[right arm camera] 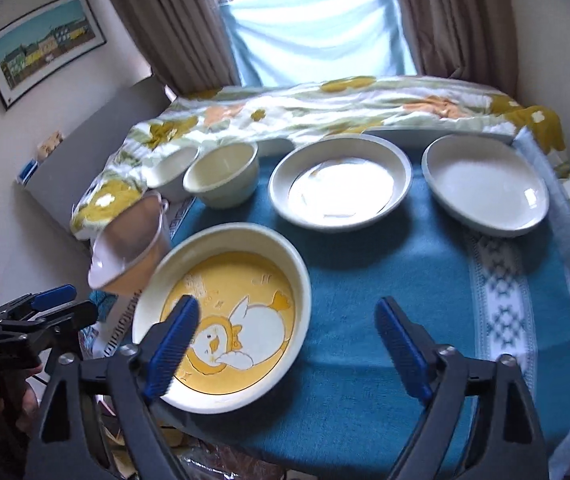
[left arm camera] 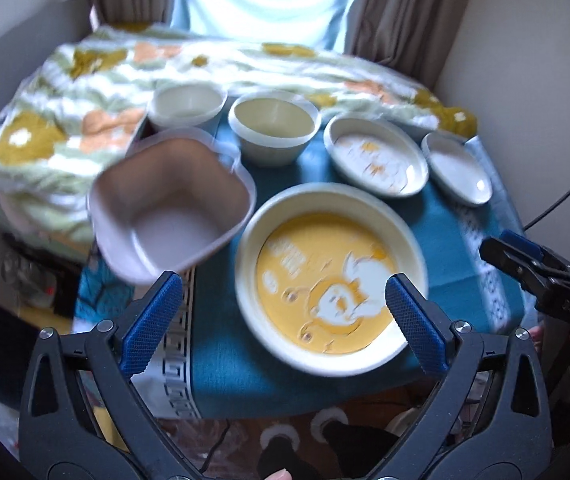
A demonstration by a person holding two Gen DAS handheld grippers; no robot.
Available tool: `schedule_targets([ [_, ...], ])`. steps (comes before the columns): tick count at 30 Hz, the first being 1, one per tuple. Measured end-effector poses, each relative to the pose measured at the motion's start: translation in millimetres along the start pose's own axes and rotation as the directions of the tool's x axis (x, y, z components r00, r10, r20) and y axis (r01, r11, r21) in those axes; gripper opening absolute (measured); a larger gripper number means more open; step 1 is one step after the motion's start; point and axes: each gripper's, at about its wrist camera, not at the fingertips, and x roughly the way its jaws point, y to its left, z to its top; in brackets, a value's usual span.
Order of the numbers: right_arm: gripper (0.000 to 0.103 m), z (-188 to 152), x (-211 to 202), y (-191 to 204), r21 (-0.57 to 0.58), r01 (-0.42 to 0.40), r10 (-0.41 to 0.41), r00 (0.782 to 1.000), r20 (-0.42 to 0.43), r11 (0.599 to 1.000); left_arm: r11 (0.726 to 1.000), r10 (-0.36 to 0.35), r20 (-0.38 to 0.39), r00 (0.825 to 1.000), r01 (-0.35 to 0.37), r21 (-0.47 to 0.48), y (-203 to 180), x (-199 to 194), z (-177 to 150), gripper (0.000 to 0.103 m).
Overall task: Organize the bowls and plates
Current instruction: 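Lower the yellow plate onto the cloth and open the left gripper, then reach the left gripper to the plain white plate rim and close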
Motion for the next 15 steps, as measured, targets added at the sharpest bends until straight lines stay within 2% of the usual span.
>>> schedule_targets([
  [5, 0.103, 17.5, -46.9, -16.3, 0.042, 0.053, -0.056, 0.994, 0.097, 0.998, 0.992, -0.085, 0.100, 0.991, 0.074, 0.107, -35.1, -22.5, 43.7, 0.102],
  [7, 0.103, 26.4, -58.3, -25.6, 0.052, 0.115, -0.118, 0.991, 0.069, 0.992, 0.981, -0.139, 0.111, 0.984, 0.121, 0.152, -53.4, -21.3, 61.7, 0.102],
  [9, 0.103, 32.6, -65.4, -36.5, 0.074, 0.186, -0.189, 0.981, 0.040, 0.980, 0.968, -0.187, 0.098, 0.977, 0.166, 0.191, -72.5, -15.5, 79.4, 0.102],
  [11, 0.103, 36.3, -74.9, -49.8, 0.109, 0.249, -0.256, 0.965, 0.055, 0.962, 0.953, -0.226, 0.076, 0.971, 0.204, 0.226, -93.1, -4.9, 96.3, 0.102],
  [15, 0.103, 43.1, -77.8, -86.4, 0.194, 0.258, -0.272, 0.961, 0.051, 0.947, 0.924, -0.308, 0.014, 0.951, 0.295, 0.244, -127.3, 26.3, 125.2, 0.102],
])
